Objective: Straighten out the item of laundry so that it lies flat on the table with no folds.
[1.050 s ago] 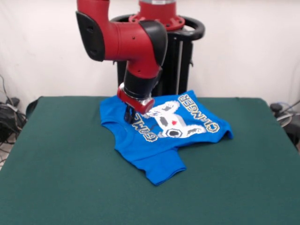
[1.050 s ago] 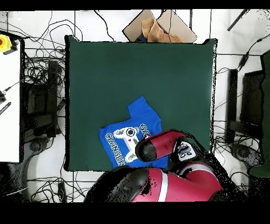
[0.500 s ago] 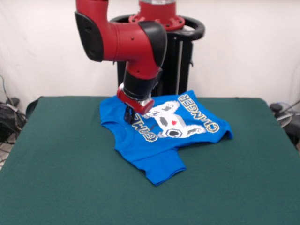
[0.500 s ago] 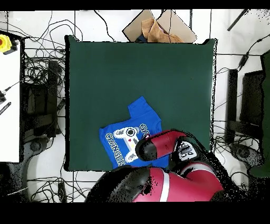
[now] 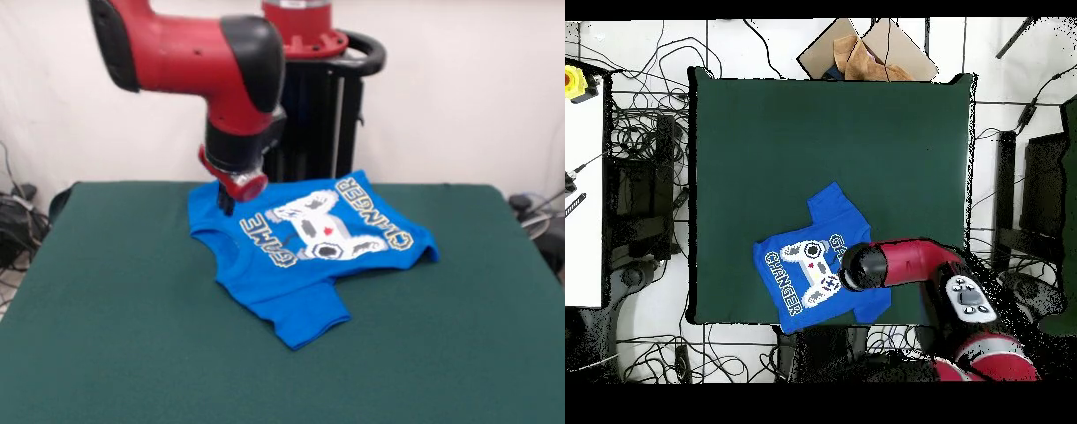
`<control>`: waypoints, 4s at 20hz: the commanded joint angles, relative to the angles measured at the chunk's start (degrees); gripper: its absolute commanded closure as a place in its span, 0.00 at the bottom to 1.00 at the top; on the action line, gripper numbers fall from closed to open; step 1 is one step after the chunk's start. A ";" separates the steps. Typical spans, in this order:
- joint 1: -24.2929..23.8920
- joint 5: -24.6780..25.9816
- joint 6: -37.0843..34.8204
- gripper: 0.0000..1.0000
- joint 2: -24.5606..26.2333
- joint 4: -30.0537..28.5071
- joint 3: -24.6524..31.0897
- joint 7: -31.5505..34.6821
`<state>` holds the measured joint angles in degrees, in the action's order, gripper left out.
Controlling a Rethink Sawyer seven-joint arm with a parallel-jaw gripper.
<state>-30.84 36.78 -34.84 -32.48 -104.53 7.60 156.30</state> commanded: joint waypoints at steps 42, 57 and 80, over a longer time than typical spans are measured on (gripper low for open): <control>10.62 5.97 11.91 1.00 19.30 26.14 -7.28 -7.56; 30.91 8.65 26.32 1.00 33.76 38.17 -36.76 18.48; -3.94 -10.11 4.05 1.00 1.68 5.18 9.55 -21.47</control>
<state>-28.78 33.03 -18.70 -21.71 -83.93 -2.89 151.08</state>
